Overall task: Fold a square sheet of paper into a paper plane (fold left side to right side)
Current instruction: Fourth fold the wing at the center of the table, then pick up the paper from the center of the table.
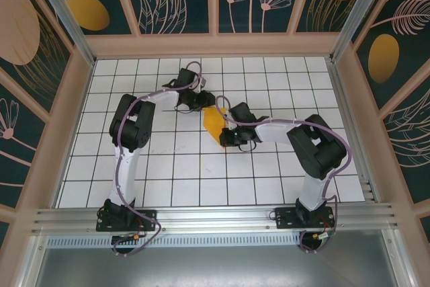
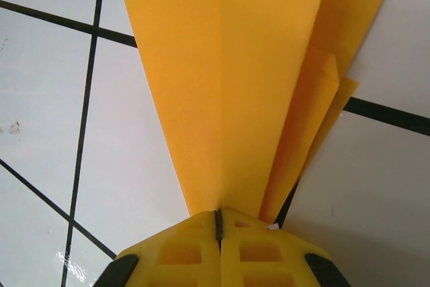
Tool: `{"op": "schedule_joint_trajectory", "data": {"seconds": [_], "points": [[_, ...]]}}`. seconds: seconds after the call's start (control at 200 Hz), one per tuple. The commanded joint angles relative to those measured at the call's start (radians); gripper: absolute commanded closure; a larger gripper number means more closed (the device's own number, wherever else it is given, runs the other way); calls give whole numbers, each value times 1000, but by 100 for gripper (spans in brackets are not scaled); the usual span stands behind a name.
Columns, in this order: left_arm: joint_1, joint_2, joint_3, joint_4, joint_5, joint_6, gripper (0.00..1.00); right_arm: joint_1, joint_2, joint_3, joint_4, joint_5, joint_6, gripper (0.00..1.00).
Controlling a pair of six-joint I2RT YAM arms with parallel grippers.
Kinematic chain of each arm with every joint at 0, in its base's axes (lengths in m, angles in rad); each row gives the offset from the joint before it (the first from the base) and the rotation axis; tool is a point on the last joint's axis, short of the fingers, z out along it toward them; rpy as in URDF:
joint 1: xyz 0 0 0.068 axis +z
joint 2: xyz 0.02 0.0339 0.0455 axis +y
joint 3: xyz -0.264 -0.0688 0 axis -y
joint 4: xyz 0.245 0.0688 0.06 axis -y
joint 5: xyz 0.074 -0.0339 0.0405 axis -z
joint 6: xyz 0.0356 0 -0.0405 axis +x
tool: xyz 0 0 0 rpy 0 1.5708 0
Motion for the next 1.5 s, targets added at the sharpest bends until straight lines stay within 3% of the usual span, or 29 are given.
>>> {"op": "schedule_joint_trajectory", "data": {"seconds": [0.0, 0.315, 0.611, 0.761, 0.941, 1.136, 1.256, 1.491], "points": [[22, 40, 71, -51, -40, 47, 63, 5, 62, -77, -195, 62, -1, 94], [70, -124, 6, -13, -7, 46, 53, 4, -30, -37, -99, -14, 7, 88], [80, -393, -376, 190, 34, -48, 48, -94, -195, -23, -31, -60, -16, 57], [63, -449, -523, 294, 80, -112, 47, -154, -146, 19, -19, -74, -49, 50], [27, -435, -567, 344, 96, -147, 46, -150, -46, 93, -3, -115, -63, 43], [-13, -389, -547, 363, 101, -164, 46, -143, 44, 153, -7, -110, -73, 44], [-27, -364, -528, 359, 98, -168, 46, -145, 73, 176, -49, -34, -71, 59], [-61, -297, -476, 346, 102, -172, 46, -154, 78, 160, -46, -30, -64, 66]]}}
